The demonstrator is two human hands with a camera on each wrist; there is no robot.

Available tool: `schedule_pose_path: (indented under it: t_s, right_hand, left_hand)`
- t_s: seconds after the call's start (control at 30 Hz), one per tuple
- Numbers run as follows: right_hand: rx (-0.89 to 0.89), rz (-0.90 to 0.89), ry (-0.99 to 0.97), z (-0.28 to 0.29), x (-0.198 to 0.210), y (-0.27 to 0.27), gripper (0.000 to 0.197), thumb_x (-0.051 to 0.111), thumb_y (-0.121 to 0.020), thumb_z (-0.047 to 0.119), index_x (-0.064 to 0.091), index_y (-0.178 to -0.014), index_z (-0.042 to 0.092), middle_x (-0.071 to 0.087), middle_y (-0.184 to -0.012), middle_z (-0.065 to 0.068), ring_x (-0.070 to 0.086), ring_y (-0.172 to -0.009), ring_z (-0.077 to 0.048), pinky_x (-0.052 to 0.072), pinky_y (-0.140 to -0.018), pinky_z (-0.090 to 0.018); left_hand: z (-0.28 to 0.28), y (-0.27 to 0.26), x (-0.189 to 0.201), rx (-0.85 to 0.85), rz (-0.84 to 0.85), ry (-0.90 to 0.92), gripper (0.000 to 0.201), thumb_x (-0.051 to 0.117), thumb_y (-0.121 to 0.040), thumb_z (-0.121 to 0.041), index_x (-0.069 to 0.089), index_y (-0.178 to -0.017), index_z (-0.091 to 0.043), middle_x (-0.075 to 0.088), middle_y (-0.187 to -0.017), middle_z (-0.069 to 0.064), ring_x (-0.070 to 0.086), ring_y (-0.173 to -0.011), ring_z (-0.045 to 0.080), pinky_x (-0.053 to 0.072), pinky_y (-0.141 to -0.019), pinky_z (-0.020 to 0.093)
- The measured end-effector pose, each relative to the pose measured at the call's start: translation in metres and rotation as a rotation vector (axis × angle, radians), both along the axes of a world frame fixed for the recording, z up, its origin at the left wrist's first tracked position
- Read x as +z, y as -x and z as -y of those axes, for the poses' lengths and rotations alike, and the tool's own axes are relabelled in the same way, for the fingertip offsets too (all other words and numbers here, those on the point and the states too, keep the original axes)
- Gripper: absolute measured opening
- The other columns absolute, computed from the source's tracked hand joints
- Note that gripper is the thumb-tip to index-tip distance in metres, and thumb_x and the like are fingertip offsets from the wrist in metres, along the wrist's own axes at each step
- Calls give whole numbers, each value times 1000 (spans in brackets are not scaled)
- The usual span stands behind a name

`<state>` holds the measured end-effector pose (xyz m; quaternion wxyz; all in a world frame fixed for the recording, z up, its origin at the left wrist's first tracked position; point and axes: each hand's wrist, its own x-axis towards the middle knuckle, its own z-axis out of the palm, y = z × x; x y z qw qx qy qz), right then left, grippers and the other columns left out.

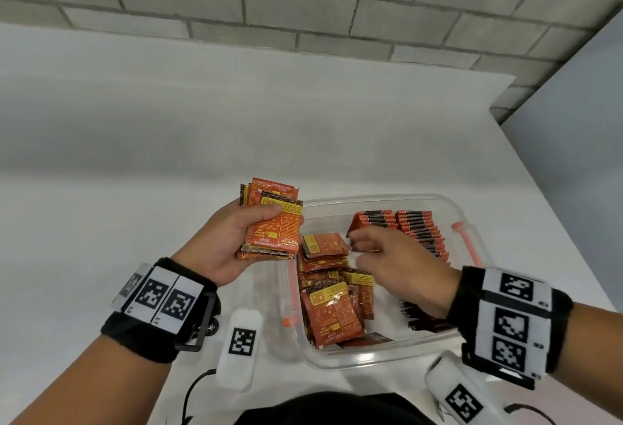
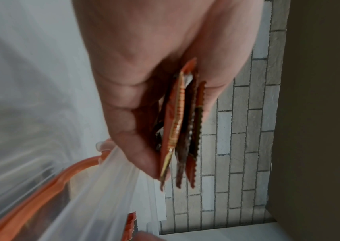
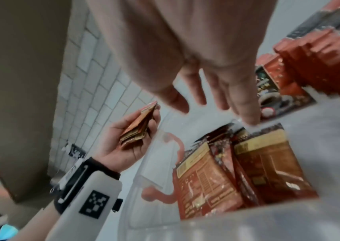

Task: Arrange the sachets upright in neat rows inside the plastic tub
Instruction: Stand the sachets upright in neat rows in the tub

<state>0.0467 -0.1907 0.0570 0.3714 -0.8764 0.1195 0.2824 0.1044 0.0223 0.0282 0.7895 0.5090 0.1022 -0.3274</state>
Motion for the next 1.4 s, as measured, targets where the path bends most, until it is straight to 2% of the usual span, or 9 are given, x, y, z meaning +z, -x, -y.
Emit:
schedule_pose_path:
  t_s: [0.1,0.23,0.37,0.43,0.53,0.77,0.9,1.07,1.4]
  right_hand:
    - [-213,-117,-27,4,-2,0,48,48,-94,12,36,-140,4,54,-123,-13,51,-116,-31,41,-102,-39]
    - [-287,-333,-52,-3,-11,-3,61,45,-88,3,28,-146,7,42,-137,-12,42,-126,-29,39,-101,-36]
    - [-235,-347,-45,-7,-21,-3,44,42,-88,2,43,-132,-7,50,-132,-25,40,-130,-42,33,-108,-51]
    - [-259,-342,-72,-10,-24,-2,45,41,-87,-2,42,-132,-3,44,-140,-23,41,-129,-37,35,-109,-47]
    - [-240,-319,-62,-13,-24,-2,44,41,-89,1,43,-133,0,45,-139,-19,51,-115,-27,44,-85,-32]
    - [-219,-268,-73,0,-23,-5,61,43,-91,4,24,-149,12,25,-154,-7,26,-139,-25,32,-107,-34]
    - [-199,-224,-126,-2,-25,-10,60,43,-91,3,28,-148,12,31,-151,-4,32,-136,-21,32,-111,-36]
    - [-143,-230,-182,-11,-26,-12,41,42,-87,-1,55,-124,12,61,-120,-8,56,-113,-21,44,-102,-38]
    - [-361,-160,-396,34,-3,-20,37,53,-90,1,55,-124,15,60,-122,-3,55,-114,-17,48,-89,-30]
  left_hand:
    - [0,0,-1,-1,-1,-2,49,62,-74,-20,59,-120,-4,70,-107,19,71,-84,30,60,-67,35]
    - [0,-1,-1,4,-4,3,50,62,-75,-20,58,-122,-4,69,-109,20,70,-86,31,60,-67,36]
    - [-1,0,-2,6,-6,12,48,61,-76,-19,58,-121,-4,69,-108,20,71,-84,31,60,-67,36]
    - [0,0,-2,7,-6,13,48,61,-76,-19,58,-122,-4,70,-107,20,71,-83,31,60,-67,36]
    - [0,-1,-1,5,-7,4,50,62,-75,-19,57,-123,-5,70,-108,19,71,-84,30,60,-67,36]
    - [-1,0,-1,1,0,8,48,61,-76,-19,57,-122,-4,69,-108,20,71,-82,31,60,-70,38]
    - [0,-1,-1,0,4,-1,49,61,-76,-19,58,-122,-4,70,-107,19,71,-83,31,60,-65,35]
    - [1,0,-1,13,7,1,48,61,-76,-19,58,-121,-4,70,-106,19,72,-82,31,59,-62,34]
    - [4,-1,13,-3,71,6,46,60,-76,-18,58,-119,-3,71,-100,19,72,-77,29,60,-64,35]
